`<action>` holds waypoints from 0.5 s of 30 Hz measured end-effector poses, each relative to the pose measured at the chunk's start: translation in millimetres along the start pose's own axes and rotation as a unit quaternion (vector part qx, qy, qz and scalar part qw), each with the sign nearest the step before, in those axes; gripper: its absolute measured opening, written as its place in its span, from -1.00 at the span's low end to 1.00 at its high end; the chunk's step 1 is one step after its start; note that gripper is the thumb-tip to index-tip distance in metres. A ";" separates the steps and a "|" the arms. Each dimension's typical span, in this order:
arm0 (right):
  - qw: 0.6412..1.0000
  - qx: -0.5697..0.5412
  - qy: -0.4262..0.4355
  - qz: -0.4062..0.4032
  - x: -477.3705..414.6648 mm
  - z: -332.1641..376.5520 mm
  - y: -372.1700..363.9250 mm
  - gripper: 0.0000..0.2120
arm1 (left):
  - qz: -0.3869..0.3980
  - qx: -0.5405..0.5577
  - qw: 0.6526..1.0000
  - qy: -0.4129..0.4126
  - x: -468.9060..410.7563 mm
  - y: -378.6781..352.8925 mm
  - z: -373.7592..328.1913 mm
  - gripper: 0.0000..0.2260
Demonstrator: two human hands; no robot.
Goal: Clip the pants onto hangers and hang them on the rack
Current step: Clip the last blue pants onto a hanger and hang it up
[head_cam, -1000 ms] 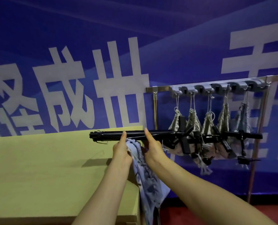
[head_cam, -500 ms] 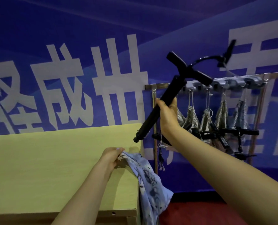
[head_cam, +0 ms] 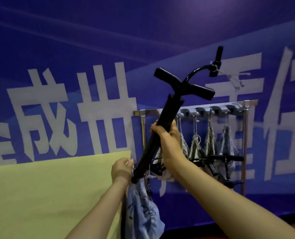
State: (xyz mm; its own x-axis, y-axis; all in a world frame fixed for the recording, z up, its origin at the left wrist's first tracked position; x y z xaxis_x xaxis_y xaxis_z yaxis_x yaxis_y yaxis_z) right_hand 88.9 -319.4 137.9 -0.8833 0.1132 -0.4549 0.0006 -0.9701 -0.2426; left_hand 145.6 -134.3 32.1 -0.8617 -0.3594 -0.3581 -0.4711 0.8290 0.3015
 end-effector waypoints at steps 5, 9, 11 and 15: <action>1.000 0.011 -0.009 -0.023 10.7 -11.6 12.7 -0.67 | 0.011 -0.054 0.994 -0.090 4.1 -12.6 -28.0 -0.75; 0.999 0.013 -0.012 -0.037 17.0 -20.3 20.3 -0.63 | 0.049 -0.070 0.991 -0.105 2.9 -17.9 -29.6 -0.75; 1.000 0.010 -0.010 -0.028 19.5 -21.6 22.7 -0.60 | 0.059 -0.065 0.991 -0.099 2.2 -12.9 -31.2 -0.74; 0.999 0.039 -0.005 -0.028 23.4 -24.5 26.4 -0.56 | 0.115 -0.025 0.991 -0.057 3.3 -18.5 -39.9 -0.80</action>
State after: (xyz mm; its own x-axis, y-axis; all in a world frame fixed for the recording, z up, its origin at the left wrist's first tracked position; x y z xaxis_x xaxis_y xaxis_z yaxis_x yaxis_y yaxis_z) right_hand 79.8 -337.1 99.8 -0.8860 0.1660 -0.4330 -0.0852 -0.9761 -0.2000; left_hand 144.0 -167.9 60.5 -0.9218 -0.1097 -0.3719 -0.2755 0.8601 0.4292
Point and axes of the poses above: each hand's wrist, its own x-axis away from the middle knuckle, its own y-axis out of the back of the hand, z = x × y, the point moved 7 cm from there along -x, towards the middle knuckle, and after that the axes turned 11 degrees about x, right-handed, at the moved point
